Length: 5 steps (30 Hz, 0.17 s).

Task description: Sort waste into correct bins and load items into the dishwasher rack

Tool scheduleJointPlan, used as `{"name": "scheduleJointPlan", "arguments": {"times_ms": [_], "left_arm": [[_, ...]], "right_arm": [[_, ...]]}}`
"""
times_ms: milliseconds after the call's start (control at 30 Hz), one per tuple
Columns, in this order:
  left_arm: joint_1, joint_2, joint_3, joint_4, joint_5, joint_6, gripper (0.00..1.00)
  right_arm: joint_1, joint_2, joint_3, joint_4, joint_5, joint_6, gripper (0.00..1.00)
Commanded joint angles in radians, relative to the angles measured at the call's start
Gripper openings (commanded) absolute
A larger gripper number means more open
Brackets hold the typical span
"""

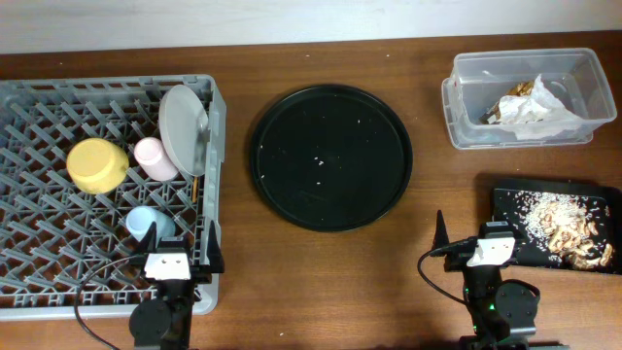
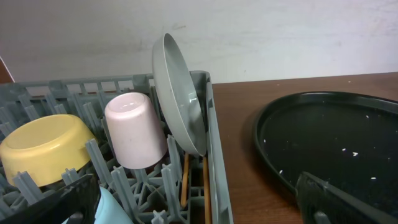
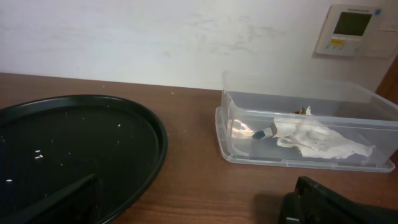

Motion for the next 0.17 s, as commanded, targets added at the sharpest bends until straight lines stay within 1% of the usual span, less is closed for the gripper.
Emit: {"name": "scheduleJointPlan", "arguments": {"times_ms": [0,133], "left_arm": [[-0.004,-0.011,-0.006,-0.001,-0.003,0.016,1.00],[-0.004,-0.011,-0.006,-0.001,-0.003,0.016,1.00]], "right_arm": [[-0.006,-0.007,-0.013,0.002,0.012,0.004,0.98],[-0.006,-0.007,-0.013,0.002,0.012,0.004,0.98]]}}
